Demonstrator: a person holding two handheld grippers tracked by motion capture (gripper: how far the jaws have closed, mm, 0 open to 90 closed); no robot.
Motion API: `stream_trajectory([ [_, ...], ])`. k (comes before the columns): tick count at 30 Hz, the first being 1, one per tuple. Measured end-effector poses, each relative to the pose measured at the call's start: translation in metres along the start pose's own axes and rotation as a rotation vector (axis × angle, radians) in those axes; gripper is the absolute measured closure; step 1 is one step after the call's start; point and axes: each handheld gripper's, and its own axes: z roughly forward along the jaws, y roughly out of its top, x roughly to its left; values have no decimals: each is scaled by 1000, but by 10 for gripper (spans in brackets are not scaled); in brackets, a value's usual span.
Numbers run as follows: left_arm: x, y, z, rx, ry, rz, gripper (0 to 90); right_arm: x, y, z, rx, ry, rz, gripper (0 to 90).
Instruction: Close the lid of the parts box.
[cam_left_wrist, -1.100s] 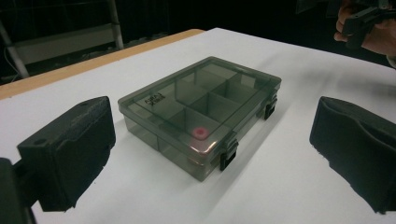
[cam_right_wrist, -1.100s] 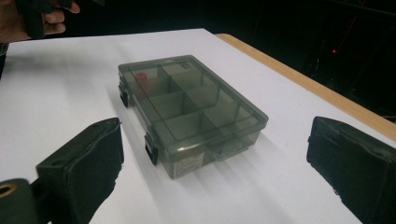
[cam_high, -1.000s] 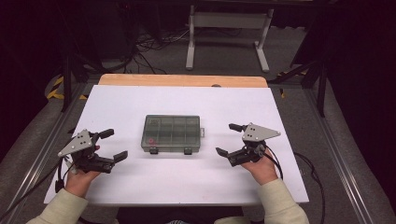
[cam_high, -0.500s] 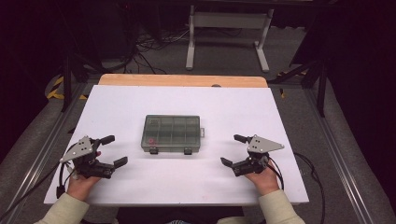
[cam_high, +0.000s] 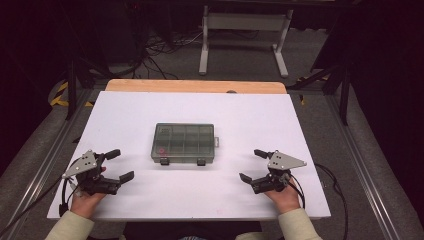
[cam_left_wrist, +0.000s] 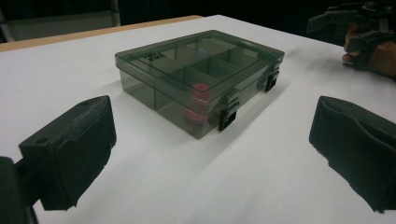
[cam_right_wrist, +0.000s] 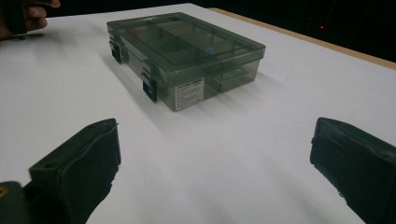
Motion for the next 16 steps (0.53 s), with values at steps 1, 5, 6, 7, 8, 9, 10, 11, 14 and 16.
stream_trajectory([
  [1, 1, -1, 0, -4, 5, -5, 14, 0, 0, 0, 1, -4, 1, 26],
  [5, 1, -1, 0, 4, 15, 0, 14, -2, -1, -1, -7, -11, 13, 25],
  [6, 1, -1, 0, 4, 20, 4, 14, -2, -1, 0, -10, -9, 18, 23],
  [7, 0, -1, 1, 7, 25, 9, 14, -3, -1, -1, -12, -9, 19, 22],
  [8, 0, -1, 1, 7, 25, 9, 14, -3, -1, -1, -11, -11, 18, 22],
  [9, 0, -1, 0, 5, 26, 11, 14, -2, -1, -1, -13, -12, 18, 22],
  [10, 0, -1, 0, 4, 31, 13, 14, -2, -1, -2, -16, -13, 19, 21],
  [11, 0, -1, 0, 5, 29, 11, 14, -2, -1, -2, -16, -16, 20, 18],
  [14, 1, 0, -1, 3, 26, 0, 15, -3, -2, -2, -11, -16, 49, 7],
  [16, 0, 0, -1, 0, 26, -6, 15, -4, -2, -2, -10, -15, 60, 7],
])
